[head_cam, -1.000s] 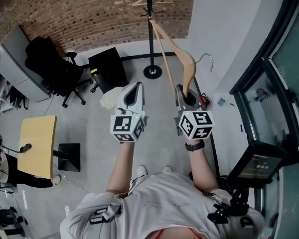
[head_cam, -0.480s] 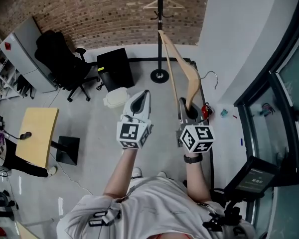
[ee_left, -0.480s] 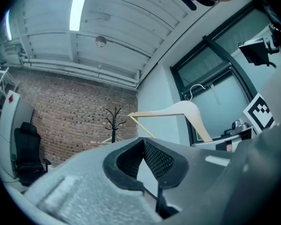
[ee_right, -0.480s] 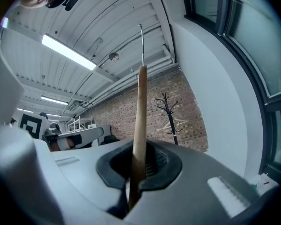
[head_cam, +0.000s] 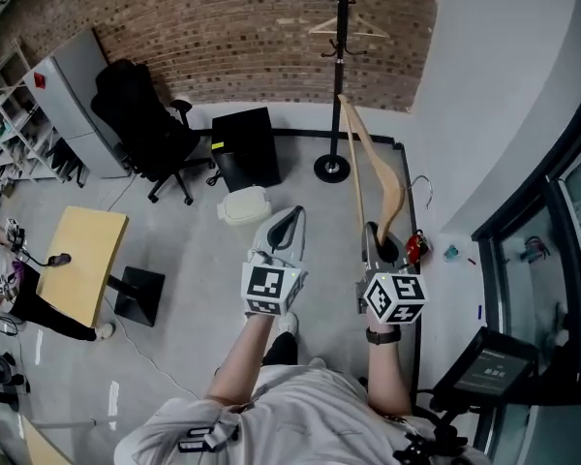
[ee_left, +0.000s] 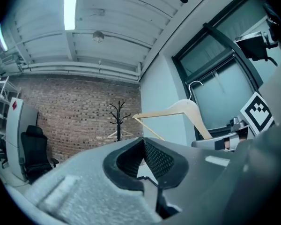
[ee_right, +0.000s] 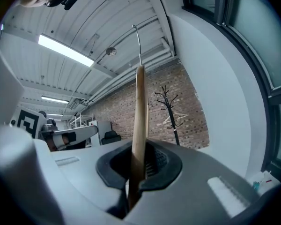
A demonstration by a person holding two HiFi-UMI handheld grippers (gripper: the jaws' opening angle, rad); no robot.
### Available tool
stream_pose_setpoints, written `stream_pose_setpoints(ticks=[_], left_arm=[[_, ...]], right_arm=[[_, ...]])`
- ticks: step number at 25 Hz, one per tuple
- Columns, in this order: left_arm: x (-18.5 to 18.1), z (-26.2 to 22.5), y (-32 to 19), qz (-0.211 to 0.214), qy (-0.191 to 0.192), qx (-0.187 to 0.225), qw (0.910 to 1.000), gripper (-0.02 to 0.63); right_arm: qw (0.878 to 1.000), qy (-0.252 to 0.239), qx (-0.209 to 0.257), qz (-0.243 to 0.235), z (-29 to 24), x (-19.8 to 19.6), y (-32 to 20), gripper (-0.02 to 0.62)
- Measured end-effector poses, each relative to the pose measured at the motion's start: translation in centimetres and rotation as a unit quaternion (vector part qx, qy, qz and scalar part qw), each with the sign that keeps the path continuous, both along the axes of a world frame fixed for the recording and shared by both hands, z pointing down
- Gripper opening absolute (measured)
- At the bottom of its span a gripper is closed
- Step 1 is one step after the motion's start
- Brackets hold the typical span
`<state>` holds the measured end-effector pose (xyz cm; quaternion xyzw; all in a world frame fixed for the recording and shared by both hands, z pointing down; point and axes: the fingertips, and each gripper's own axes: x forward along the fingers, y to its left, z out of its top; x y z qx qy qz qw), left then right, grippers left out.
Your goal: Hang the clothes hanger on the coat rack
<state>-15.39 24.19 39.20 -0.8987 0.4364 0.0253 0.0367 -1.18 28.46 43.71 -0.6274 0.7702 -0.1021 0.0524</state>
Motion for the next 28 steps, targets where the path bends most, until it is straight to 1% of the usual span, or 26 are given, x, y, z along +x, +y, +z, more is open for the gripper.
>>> stream_pose_setpoints(ticks=[3,5,12,16,23,26,28], left_arm=[[1.1,1.8,-3.0,0.012,0.003,-0.040,0.9991,0.002],[1.5,2.7,-5.0,0.022,-0.002,-0.048,0.9986,0.002],[3.1,0.9,-11.0,0.063,0.008,-0.026,0.9976,0.002],[3.1,0.5,-13.8,0.078,0.012,-0.020,0.9967,0.002],[1.9,1.1,-17.9,0.093,0.014,-0.023,0.9953,0.002],[1.1,0.9,-20.0,0.089,0.019,-0.020,0.9956,0.002],[0.8,1.1,-21.3,0.086,0.023,-0.026,0.9957,0.002]], right_arm=[[1.000,0.000,-0.016,0.017,0.7,1.0,-2.3,0.005],[0.999,-0.001,-0.025,0.024,0.9,1.0,-3.7,0.005],[0.999,0.013,-0.012,0.048,-0.7,1.2,-8.9,0.005],[0.998,0.021,-0.006,0.052,-1.3,0.5,-12.0,0.005],[0.998,0.024,-0.021,0.049,-0.5,-1.5,-16.8,0.005],[0.999,0.025,-0.020,0.041,-0.6,-2.3,-18.8,0.005],[0.999,0.024,-0.022,0.039,-0.4,-2.6,-19.4,0.005]])
